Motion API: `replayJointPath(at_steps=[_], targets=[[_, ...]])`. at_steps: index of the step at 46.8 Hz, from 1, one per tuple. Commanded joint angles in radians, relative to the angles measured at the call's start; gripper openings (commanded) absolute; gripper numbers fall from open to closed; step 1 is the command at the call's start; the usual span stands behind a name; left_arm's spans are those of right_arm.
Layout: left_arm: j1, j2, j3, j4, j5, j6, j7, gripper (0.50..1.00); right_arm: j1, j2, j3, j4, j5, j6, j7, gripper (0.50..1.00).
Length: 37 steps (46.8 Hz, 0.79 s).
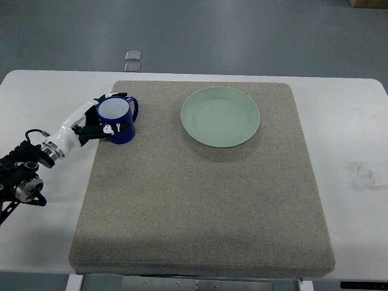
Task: Place cup left of plate with left hand
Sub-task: 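Lower the blue mug onto the pad beside the plate, then open the left hand and release the blue mug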
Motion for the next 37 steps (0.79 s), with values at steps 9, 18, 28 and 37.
replayJointPath(at_steps=[9,18,28,37], targets=[[-0.001,0.003,0.001,-0.002,0.0,-0.002,0.0,0.966,0.0,0.0,0.0,0.0,0.0,0.0,0.0,0.932],[-0.001,0.018,0.001,-0.002,0.0,-0.04,0.0,0.99,0.0,0.0,0.0,0.0,0.0,0.0,0.0,0.932],[-0.001,0.053,-0.002,0.0,-0.003,-0.132,0.0,0.994,0.0,0.0,0.0,0.0,0.0,0.0,0.0,0.932],[-0.001,0.065,-0.006,0.002,-0.003,-0.146,0.0,0.994,0.0,0.0,0.0,0.0,0.0,0.0,0.0,0.932]])
